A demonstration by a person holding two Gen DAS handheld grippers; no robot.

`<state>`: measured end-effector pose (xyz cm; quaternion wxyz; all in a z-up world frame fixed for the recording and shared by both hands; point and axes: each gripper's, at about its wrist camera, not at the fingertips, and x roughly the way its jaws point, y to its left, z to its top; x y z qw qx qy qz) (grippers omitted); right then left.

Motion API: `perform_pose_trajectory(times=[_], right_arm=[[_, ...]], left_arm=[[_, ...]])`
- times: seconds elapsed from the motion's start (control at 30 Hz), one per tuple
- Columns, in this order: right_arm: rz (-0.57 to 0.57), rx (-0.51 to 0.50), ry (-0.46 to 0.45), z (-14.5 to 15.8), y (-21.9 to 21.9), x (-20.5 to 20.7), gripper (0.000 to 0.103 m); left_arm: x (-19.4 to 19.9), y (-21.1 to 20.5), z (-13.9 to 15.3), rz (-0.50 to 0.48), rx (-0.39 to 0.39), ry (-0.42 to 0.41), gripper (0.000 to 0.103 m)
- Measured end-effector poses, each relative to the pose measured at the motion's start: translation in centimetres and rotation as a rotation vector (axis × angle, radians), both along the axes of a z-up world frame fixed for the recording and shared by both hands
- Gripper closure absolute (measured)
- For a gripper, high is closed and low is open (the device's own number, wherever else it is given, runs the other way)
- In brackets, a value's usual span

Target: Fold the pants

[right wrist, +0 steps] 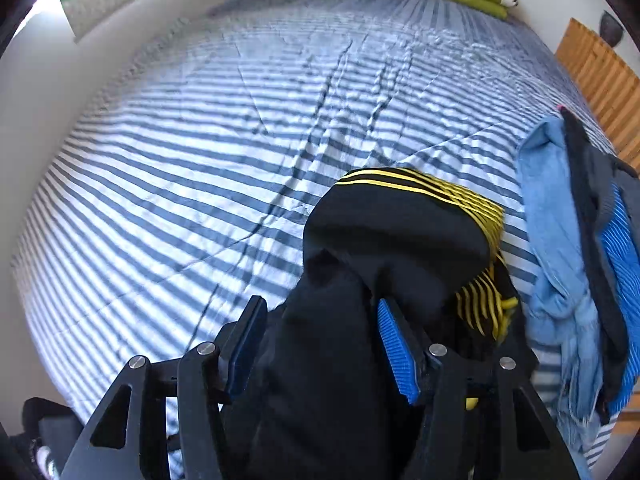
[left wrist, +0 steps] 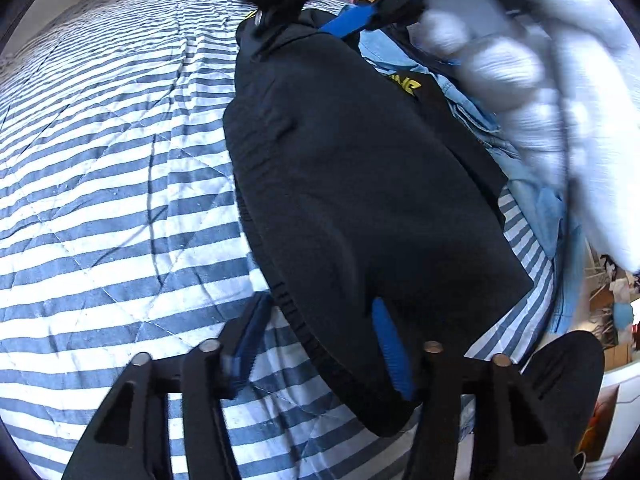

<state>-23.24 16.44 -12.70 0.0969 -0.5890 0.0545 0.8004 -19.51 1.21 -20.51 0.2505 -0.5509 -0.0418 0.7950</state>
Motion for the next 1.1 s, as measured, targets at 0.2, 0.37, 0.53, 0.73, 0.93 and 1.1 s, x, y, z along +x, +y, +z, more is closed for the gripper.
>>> perform_pose_trajectory(times=[0.2,0.37,0.53,0.73,0.93,1.1], right_arm=[[0.002,0.041,-0.073,-2.5,1.3,0.0,0.094],[-0.007,-0.070,0.070,1.9,1.5,1.9,0.097],[0.067,-0.153,0.240,7.6,-2.5,-0.6,0.097],[0.179,-0.192,0.346,10.2,-6.9,-4.9,0.089],[0.095,-0.097,0.170,6.1,-7.0,-7.1,0.053],[0.232,-0.087,0.198,7.2,-11.5,-9.7,0.053]], left_arm=[[-0.7,-2.1,0.6,0.028,0.045,-0.022,0.085],[-0.9,-5.2,2.6,0.074,0.063,0.015,0.091],[-0.6,-12.0,8.3,0.186,0.078,0.179,0.092],[-0.8,-22.4,11.4,0.381,0.030,0.258,0.076],[-1.0,-25.6,8.1,0.470,-0.004,0.137,0.015],[1.9,-25.2,5.5,0.469,-0.084,0.092,0.015]])
